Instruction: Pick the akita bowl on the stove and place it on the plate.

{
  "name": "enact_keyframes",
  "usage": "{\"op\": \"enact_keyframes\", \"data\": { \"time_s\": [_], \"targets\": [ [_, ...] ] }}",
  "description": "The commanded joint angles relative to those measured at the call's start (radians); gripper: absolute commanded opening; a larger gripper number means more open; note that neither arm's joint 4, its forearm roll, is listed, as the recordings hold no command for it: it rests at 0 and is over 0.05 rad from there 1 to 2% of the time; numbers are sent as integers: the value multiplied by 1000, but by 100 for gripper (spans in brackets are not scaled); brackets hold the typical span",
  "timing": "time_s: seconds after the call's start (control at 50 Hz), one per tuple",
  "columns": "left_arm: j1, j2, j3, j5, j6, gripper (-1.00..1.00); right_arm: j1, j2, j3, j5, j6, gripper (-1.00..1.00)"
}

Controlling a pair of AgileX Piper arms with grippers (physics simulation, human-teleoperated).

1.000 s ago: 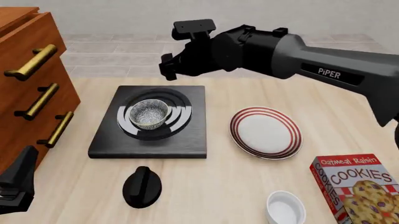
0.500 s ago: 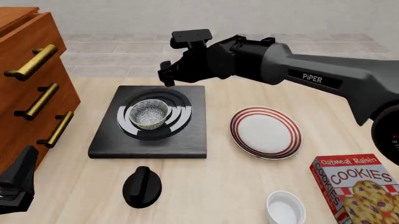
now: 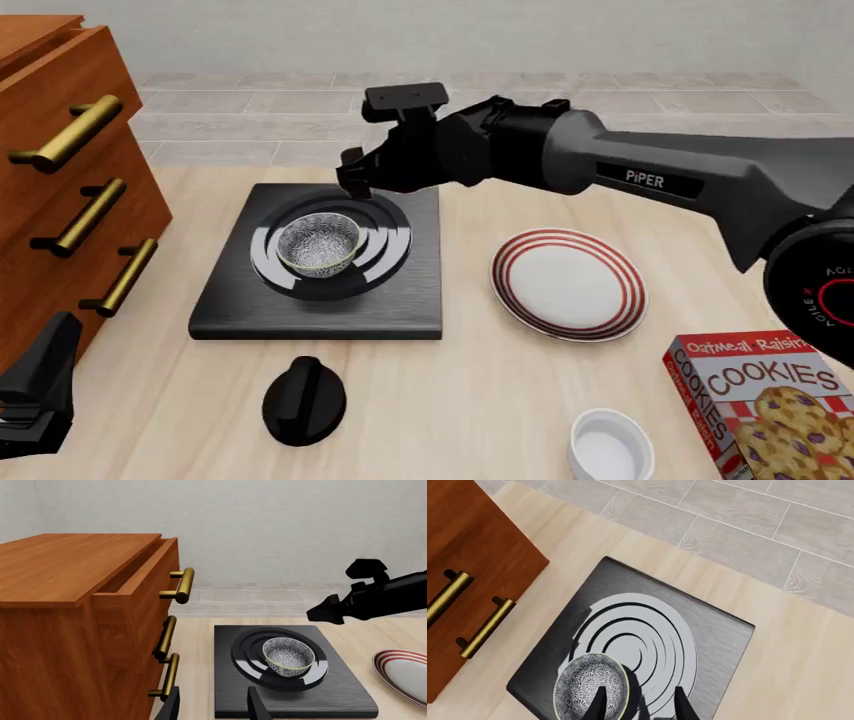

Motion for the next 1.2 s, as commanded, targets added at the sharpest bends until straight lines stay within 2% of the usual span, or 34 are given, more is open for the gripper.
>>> {"op": "enact_keyframes", "data": {
  "time_s": [0.02,1.2],
  "targets": [
    [0,0,0,0,0,100,2,22,-8,-3,4,100],
    [0,0,0,0,0,100,11,118,1,-70,33,100]
  ]
}}
